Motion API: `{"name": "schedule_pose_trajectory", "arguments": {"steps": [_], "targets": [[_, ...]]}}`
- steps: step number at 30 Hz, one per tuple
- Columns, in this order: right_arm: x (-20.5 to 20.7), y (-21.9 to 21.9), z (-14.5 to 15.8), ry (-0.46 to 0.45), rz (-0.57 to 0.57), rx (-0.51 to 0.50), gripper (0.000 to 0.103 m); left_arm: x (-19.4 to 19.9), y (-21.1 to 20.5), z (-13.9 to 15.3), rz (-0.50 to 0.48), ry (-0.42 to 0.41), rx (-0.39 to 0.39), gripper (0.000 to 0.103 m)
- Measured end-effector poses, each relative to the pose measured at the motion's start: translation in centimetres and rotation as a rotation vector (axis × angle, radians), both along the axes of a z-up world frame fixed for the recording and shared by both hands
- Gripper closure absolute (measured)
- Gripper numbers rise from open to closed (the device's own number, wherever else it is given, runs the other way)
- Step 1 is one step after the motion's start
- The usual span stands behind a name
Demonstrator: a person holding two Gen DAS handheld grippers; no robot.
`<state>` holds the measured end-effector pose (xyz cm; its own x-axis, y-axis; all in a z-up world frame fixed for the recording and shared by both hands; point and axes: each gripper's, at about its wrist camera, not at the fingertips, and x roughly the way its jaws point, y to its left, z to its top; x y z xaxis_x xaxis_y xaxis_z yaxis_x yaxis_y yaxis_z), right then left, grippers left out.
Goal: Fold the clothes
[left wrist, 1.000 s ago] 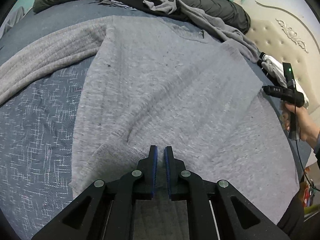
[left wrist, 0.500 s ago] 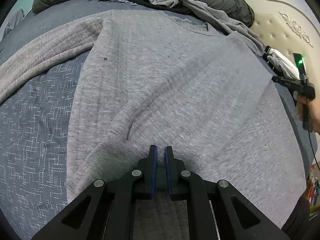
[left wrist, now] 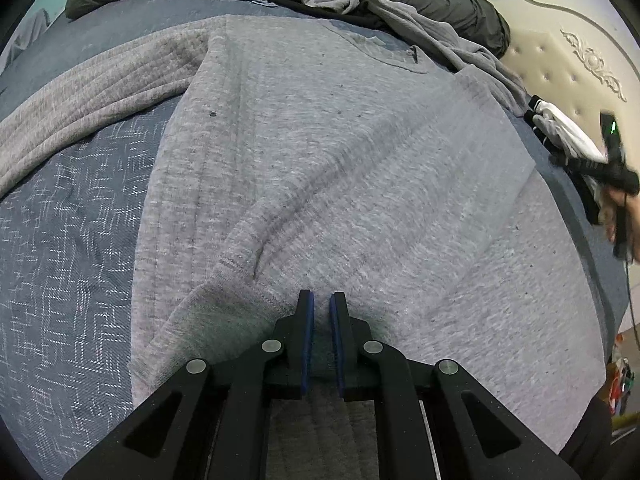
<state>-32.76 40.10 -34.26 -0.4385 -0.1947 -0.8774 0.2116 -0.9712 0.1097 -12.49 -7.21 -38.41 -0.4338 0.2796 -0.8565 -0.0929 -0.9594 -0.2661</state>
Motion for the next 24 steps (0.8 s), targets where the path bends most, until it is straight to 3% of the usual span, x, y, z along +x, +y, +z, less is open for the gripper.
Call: {"name": "schedule_pose_trajectory", "arguments": {"steps": [3,4,6,12,20,24], "targets": [[-2.0,-0.9,2.3,0.034,-0.039,-0.087,0.056,-0.1,0.1,0.0,0.002,-0.001,-0.004,0.093],[-2.9,-1.5,2.9,0.039,-0.046,-0.124,0.053,-0.1,0.1,0.0,0.002,-0.001,-0.007,0.093],[-4.6,-3.0,3.5,0.023,-0.056,-0.162,0.053,-0.3,0.1,0.0,0.001,0.0,-0.008,0.093],[-10.1,-8.3,3.6,-0.038,-0.085,-0.151,0.052,-0.4,-0.2,-0.1,-0.002,0.0,0.004,0.093],[-15.8,-10.4,1.2,-0.163,-0.169,-0.127,0.052,-0.6,-0.2,-0.1,-0.011,-0.009,-0.001,0.092],[-17.3,-12.4,0.0,-0.197,-0.158,0.018,0.052,-0.4,-0.3,-0.1,-0.006,-0.011,0.009,0.091]]}}
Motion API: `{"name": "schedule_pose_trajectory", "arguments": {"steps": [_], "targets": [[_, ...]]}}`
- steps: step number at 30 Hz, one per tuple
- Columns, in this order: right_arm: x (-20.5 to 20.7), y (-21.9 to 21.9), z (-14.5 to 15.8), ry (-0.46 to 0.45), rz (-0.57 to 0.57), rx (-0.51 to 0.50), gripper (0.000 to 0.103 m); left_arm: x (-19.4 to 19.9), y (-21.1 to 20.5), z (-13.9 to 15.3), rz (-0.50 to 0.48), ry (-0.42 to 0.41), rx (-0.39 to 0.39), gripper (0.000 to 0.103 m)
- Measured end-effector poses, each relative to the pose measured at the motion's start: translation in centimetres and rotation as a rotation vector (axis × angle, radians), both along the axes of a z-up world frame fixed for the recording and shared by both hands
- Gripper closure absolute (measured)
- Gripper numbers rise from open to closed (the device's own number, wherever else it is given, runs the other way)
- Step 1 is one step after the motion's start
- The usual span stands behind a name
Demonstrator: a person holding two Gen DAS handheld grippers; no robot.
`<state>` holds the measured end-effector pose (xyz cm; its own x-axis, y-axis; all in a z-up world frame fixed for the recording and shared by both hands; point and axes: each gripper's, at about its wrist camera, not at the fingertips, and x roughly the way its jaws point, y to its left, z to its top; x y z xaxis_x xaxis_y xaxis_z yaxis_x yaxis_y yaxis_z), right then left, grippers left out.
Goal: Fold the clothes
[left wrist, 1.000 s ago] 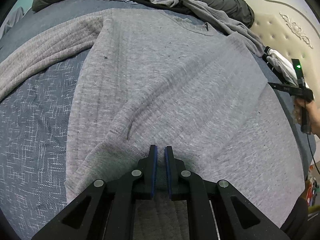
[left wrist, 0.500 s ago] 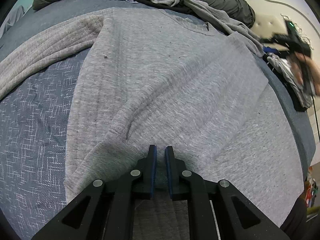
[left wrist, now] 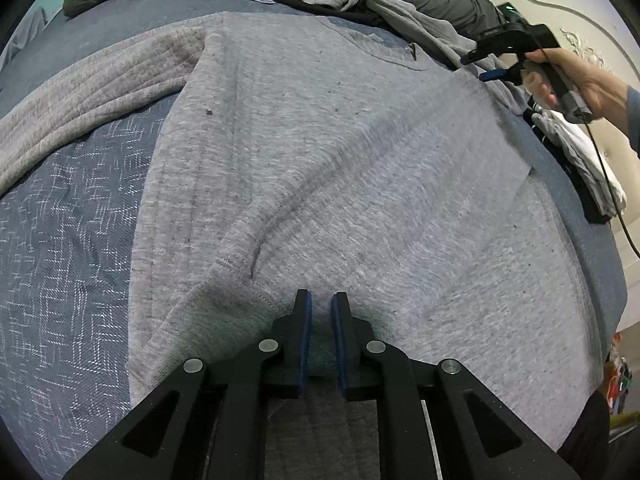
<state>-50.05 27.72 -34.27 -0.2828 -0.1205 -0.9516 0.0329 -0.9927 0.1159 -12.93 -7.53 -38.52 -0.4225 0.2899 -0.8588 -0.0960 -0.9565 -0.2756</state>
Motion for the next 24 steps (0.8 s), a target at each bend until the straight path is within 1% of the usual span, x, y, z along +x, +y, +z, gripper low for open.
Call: {"name": "schedule_pose_trajectory", "arguments": {"steps": [1,2,3,4,5,6,7,9,10,13,15,16,17,19,20,21,22,24], "targets": [[-0.3,-0.5,-0.3,-0.007,0.014,0.048,0.054,0.0,0.0,0.0,0.001,-0.001,0.003,0.091],[-0.5,-1.1,-0.6,-0.023,0.035,0.101,0.059,0.0,-0.1,0.0,0.003,-0.001,0.006,0.091],[-0.7,-1.6,-1.0,-0.038,0.056,0.155,0.078,0.0,-0.1,0.0,0.003,-0.002,0.008,0.091],[-0.8,-2.0,-1.3,-0.049,0.073,0.205,0.084,0.0,-0.1,0.0,0.003,-0.001,0.011,0.091],[-0.9,-2.3,-1.4,-0.052,0.09,0.238,0.087,0.1,-0.1,0.0,0.001,-0.001,0.013,0.091],[-0.9,-2.7,-1.6,-0.054,0.109,0.283,0.093,0.1,-0.2,0.0,0.0,-0.001,0.015,0.091],[-0.9,-3.1,-1.7,-0.052,0.13,0.337,0.093,0.1,-0.2,0.0,0.0,-0.001,0.018,0.091],[-0.8,-4.5,-1.8,-0.019,0.202,0.523,0.094,0.1,-0.3,0.0,-0.001,-0.002,0.022,0.091],[-0.8,-5.1,-2.0,-0.004,0.235,0.598,0.094,0.2,-0.3,0.0,-0.002,-0.003,0.023,0.091],[-0.8,-6.0,-2.2,0.025,0.271,0.667,0.095,0.2,-0.4,-0.1,-0.002,-0.003,0.025,0.091],[-0.6,-6.9,-2.6,0.053,0.316,0.741,0.095,0.1,-0.4,-0.1,-0.001,-0.004,0.025,0.091],[-0.6,-7.0,-2.5,0.064,0.313,0.72,0.095,0.1,-0.4,-0.1,-0.001,-0.003,0.024,0.091],[-0.7,-6.6,-2.0,0.079,0.285,0.674,0.095,0.1,-0.4,-0.1,-0.002,-0.004,0.024,0.091],[-1.2,-5.4,-0.8,0.111,0.208,0.553,0.093,0.1,-0.5,-0.2,-0.001,-0.004,0.028,0.091],[-1.5,-4.7,0.0,0.132,0.161,0.514,0.093,0.1,-0.5,-0.2,0.0,-0.004,0.028,0.091],[-1.8,-3.9,0.8,0.152,0.122,0.477,0.093,0.1,-0.5,-0.2,0.0,-0.005,0.026,0.091],[-1.9,-3.3,1.4,0.167,0.106,0.449,0.09,0.1,-0.5,-0.2,0.0,-0.005,0.024,0.091],[-2.1,-2.1,2.5,0.197,0.075,0.392,0.09,0.0,-0.5,-0.2,0.0,-0.006,0.021,0.091]]}}
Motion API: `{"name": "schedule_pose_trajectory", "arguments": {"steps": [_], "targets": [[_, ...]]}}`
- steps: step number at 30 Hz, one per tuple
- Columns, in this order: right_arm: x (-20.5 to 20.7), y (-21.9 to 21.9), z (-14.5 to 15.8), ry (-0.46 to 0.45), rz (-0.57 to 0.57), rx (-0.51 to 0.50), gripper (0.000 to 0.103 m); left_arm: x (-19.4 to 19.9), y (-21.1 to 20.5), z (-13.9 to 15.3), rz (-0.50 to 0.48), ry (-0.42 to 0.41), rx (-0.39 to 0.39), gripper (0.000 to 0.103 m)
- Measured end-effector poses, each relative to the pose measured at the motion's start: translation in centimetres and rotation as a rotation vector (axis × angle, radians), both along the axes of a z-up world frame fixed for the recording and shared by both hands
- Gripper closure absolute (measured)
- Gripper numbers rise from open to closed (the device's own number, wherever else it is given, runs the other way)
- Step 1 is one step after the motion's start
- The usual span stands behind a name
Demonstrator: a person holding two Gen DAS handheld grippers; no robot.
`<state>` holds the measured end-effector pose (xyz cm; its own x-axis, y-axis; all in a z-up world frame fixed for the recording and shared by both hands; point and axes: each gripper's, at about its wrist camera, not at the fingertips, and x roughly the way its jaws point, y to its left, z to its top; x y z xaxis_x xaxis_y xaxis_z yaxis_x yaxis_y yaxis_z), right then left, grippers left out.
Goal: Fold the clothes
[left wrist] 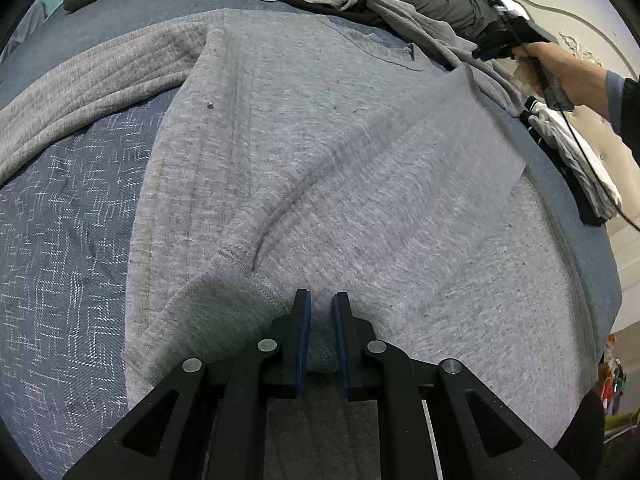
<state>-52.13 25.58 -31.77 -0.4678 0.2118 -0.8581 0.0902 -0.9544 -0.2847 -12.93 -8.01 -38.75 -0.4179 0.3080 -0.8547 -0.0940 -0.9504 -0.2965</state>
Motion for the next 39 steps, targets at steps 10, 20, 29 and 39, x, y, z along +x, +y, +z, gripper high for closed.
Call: {"name": "schedule_pose_trajectory", "arguments": {"steps": [10,20,29,39], "targets": [[2.5,3.4,-1.2,-0.029,0.069,-0.291,0.053,1.2,0.5,0.0,0.003,0.002,-0.001,0.09],[2.8,6.7,-4.3,-0.031,-0.074,-0.59,0.072,0.3,1.2,0.5,0.003,-0.002,0.007,0.09],[1.9,6.0,-2.6,0.061,-0.049,-0.489,0.101,0.1,1.2,-0.1,-0.001,-0.001,0.005,0.09],[2.6,7.0,-1.5,0.091,0.0,-0.548,0.101,0.9,0.9,0.0,0.004,-0.001,0.002,0.09]]}}
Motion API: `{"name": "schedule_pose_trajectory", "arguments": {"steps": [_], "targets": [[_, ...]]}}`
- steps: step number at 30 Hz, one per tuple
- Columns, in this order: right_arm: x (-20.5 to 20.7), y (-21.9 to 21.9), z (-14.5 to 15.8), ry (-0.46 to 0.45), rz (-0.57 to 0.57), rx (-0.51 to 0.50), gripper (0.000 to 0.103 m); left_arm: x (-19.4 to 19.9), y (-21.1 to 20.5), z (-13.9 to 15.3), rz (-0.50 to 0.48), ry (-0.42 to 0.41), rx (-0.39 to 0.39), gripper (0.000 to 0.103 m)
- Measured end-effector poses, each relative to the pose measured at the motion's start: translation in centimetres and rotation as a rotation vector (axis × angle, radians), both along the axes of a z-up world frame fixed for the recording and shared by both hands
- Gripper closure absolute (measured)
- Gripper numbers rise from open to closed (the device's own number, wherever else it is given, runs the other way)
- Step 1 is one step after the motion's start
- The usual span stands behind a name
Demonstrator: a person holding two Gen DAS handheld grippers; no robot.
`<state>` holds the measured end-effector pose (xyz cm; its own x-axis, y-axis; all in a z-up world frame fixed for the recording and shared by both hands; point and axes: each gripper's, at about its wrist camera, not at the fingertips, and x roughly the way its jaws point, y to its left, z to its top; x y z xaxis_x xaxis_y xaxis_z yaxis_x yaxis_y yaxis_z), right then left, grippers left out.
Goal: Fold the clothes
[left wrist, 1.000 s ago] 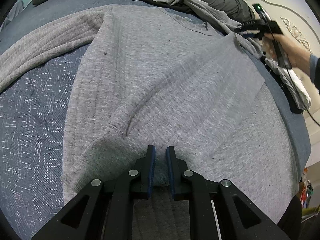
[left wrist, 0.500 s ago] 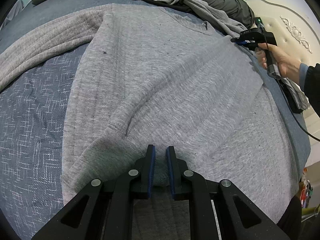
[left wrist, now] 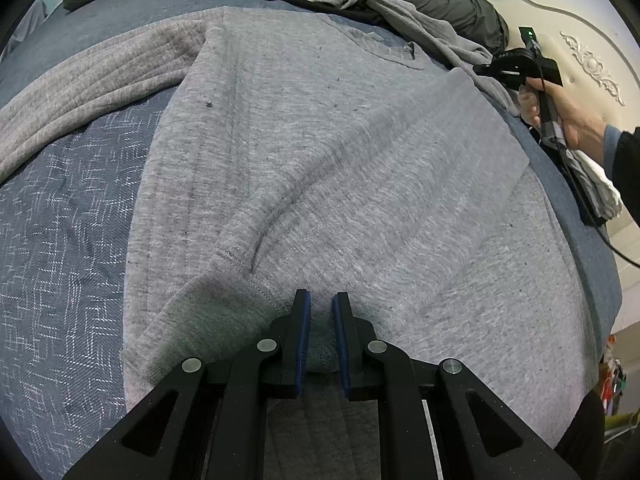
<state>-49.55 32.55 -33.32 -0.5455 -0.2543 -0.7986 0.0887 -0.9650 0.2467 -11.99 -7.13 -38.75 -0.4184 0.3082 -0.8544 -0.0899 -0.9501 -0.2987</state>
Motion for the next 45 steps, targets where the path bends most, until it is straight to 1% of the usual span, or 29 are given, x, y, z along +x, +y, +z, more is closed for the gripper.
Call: {"name": "schedule_pose_trajectory", "arguments": {"steps": [4,7,8,11,12,14,17,18,20,22,24,26,29,31,35,37,41,43,45], "targets": [[0.6,-1.3,-0.6,0.001,0.081,-0.053,0.101,0.0,0.0,0.0,0.007,0.003,0.006,0.09],[0.4,-2.7,-2.0,-0.047,0.109,0.027,0.101,0.0,0.1,0.0,0.008,0.004,0.008,0.09],[0.2,-2.8,-2.5,-0.064,0.1,0.054,0.101,-0.1,0.0,0.0,0.008,0.004,0.01,0.09],[-0.6,-1.6,-3.1,-0.089,-0.004,0.099,0.102,-0.6,-0.3,0.1,0.01,0.001,0.018,0.09],[-0.5,-1.1,-2.8,-0.081,-0.034,0.098,0.101,-0.7,-0.4,0.1,0.011,0.0,0.021,0.09],[0.2,-0.2,-1.9,-0.045,-0.058,0.062,0.101,-0.3,-0.7,0.2,0.012,0.0,0.028,0.089],[2.5,0.8,-0.3,0.029,-0.062,-0.011,0.101,0.7,-1.2,0.7,0.014,0.01,0.043,0.079],[3.6,1.2,0.1,0.038,-0.06,-0.064,0.101,0.8,-1.3,0.9,0.014,0.015,0.048,0.076],[6.3,1.7,0.4,0.05,-0.054,-0.144,0.099,1.1,-1.6,1.6,0.019,0.03,0.051,0.072],[9.5,1.5,0.5,0.055,-0.031,-0.194,0.09,1.3,-1.9,2.1,0.027,0.042,0.052,0.071],[12.5,0.6,-0.1,0.053,0.003,-0.209,0.085,1.4,-2.8,2.6,0.036,0.054,0.043,0.071],[15.3,-0.4,-0.7,0.043,0.019,-0.245,0.084,2.1,-3.1,3.1,0.06,0.066,0.03,0.071],[19.4,-1.9,-1.7,0.027,0.041,-0.302,0.082,2.5,-4.5,2.8,0.089,0.066,0.01,0.071],[21.3,-3.2,-2.4,0.013,0.042,-0.355,0.079,2.5,-4.9,2.3,0.106,0.056,0.01,0.071],[24.6,-5.6,-2.4,0.019,0.062,-0.413,0.077,2.1,-4.6,1.3,0.114,0.042,0.015,0.071],[26.0,-6.9,-2.3,0.033,0.08,-0.429,0.072,2.5,-5.0,1.3,0.113,0.047,0.021,0.071],[28.0,-8.9,-2.6,0.034,0.117,-0.45,0.07,3.7,-6.2,1.6,0.129,0.053,0.038,0.071],[28.5,-9.7,-2.8,0.035,0.135,-0.43,0.066,4.3,-6.3,1.5,0.13,0.054,0.028,0.071],[28.9,-10.5,-3.0,0.041,0.148,-0.398,0.066,4.8,-6.3,1.4,0.125,0.055,0.011,0.071]]}}
